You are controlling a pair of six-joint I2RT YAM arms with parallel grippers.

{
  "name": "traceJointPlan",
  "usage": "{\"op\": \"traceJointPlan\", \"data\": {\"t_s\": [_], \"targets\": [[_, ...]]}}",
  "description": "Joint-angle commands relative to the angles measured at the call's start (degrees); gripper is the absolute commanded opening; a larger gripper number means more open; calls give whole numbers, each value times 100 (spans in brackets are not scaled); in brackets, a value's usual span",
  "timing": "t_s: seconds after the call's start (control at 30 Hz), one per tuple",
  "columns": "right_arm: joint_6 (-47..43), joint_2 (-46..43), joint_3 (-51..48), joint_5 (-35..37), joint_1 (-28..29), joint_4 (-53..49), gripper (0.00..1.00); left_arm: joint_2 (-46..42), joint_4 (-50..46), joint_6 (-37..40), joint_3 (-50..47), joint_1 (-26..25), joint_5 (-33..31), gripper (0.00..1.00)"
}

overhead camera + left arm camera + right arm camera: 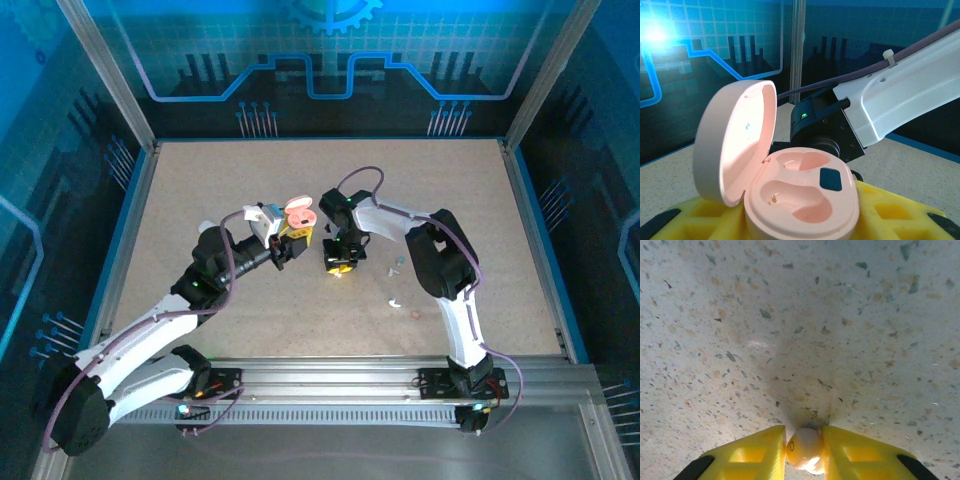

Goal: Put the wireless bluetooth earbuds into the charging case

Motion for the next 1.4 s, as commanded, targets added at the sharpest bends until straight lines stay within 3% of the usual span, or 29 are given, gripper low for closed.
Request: {"op": "traceJointPlan", "data": {"t_s": [0.0, 0.47, 0.63, 0.8, 1.0, 1.1, 1.37], "targets": [[-25, 186, 153, -1, 110, -152, 26, -67, 154, 26, 71, -38, -69, 44], [46, -178, -75, -385, -10, 282, 19, -106, 113, 65, 28, -44, -151, 44], [205, -1192, -884, -1490, -476, 1315, 18, -106, 67, 140, 5, -29, -277, 44], [841, -2144, -1872, -3623, -1237, 3018, 18, -56, 24, 204, 25, 7, -386, 44], [1085, -2580, -1958, -5397, -1650, 3569, 19, 25, -70, 208, 62, 95, -425, 44], [1081, -2662, -1857, -5840, -1680, 3527, 20, 89, -98, 219, 89, 120, -432, 44], [1252, -2860, -1850, -6213, -1649, 3626, 20, 122, -90, 263, 89, 129, -478, 46]]}}
